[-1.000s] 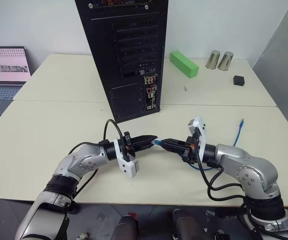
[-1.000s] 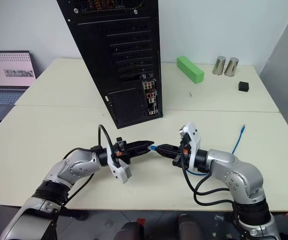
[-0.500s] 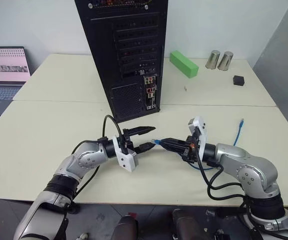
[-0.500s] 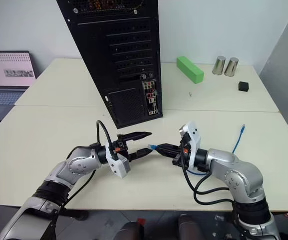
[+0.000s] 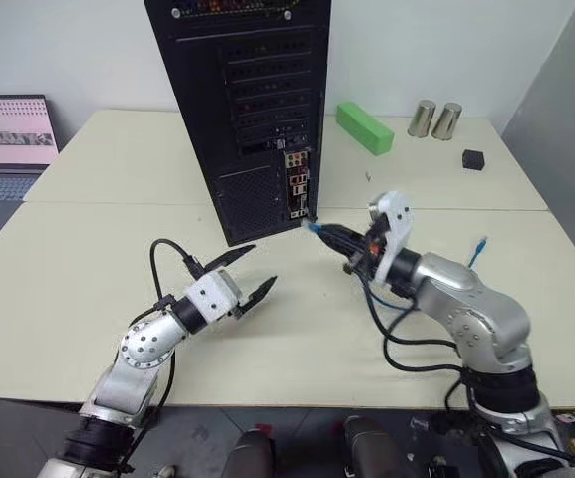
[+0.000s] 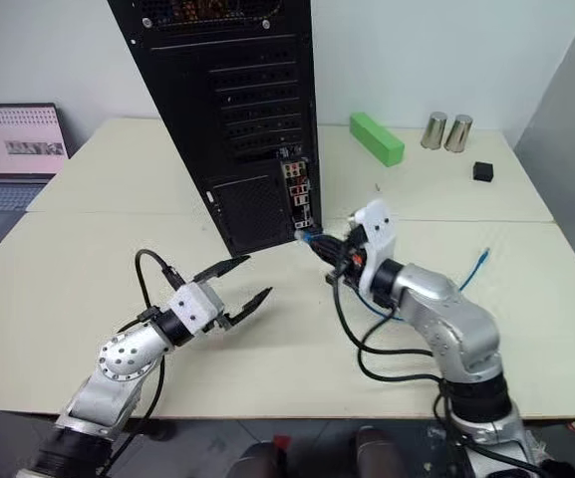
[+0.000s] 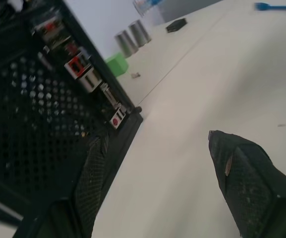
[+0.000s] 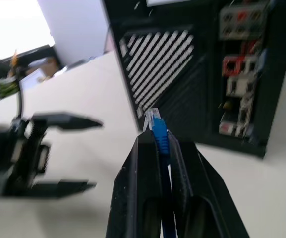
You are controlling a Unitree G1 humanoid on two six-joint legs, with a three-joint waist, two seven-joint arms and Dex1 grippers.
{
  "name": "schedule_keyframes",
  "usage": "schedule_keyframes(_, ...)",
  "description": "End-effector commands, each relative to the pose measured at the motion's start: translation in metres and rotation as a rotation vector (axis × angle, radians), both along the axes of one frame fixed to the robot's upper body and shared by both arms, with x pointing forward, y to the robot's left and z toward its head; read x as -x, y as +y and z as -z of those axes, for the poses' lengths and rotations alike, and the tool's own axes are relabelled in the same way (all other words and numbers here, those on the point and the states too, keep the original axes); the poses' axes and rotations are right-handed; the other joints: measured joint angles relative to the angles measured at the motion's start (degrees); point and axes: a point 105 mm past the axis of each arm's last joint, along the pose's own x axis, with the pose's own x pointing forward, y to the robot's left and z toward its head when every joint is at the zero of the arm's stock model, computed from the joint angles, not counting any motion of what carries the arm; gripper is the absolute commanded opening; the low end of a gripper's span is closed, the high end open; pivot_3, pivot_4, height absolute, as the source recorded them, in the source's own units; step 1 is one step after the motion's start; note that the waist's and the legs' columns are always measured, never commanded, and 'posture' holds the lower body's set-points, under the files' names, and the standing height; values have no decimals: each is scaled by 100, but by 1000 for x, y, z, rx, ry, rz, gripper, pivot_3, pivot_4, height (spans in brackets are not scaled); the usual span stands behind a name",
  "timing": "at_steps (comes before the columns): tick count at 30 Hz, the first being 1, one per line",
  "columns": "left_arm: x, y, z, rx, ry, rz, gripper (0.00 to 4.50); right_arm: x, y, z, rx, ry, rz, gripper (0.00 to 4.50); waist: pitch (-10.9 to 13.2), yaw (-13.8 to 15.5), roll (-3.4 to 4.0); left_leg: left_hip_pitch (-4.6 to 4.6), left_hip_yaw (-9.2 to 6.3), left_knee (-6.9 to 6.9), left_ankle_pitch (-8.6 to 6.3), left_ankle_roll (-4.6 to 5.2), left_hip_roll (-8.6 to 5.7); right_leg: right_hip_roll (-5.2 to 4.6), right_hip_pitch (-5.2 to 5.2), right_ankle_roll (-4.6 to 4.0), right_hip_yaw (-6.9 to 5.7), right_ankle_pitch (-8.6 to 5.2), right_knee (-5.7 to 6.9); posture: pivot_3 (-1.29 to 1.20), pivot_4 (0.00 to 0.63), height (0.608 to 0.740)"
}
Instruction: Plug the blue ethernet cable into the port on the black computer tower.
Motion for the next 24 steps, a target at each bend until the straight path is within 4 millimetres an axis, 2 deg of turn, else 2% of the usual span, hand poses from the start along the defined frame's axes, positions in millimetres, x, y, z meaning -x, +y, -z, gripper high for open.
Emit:
schedule_keyframes(1,-8,5,-25,152,60,-118,3416,-22,16,-22,-34,-134,160,0,0,-21,-1,0,0,0,0,0,0,0,-2,0,1,0,0,0,150,740)
schedule_keyframes(4,-14,6,-33,198,94,-190,3416,-36,27,-22,-31,-159,230,0,0,-4,-1,-1,-3,-2,0,-1,1,2,-3,-1,-2,1,1,0,150,740)
schedule_keyframes(9,-19,0,-40,229,107,-225,3416,-50,33,-17,-20,-170,292,0,-1,4,-2,-4,4,-1,0,-1,-9,-7,-3,-25,6,15,-7,0,150,740)
schedule_keyframes(16,-17,-7,-39,230,111,-223,3416,-57,34,-11,-27,-156,328,0,-1,-7,-1,-4,4,-6,0,-2,-5,-5,-8,-30,6,18,-3,0,150,740)
schedule_keyframes(24,-19,-5,-38,213,100,-239,3416,-58,44,-16,-38,-158,305,0,-1,-23,-1,-4,7,-4,1,-2,-6,-4,-8,-30,9,18,-3,0,150,740)
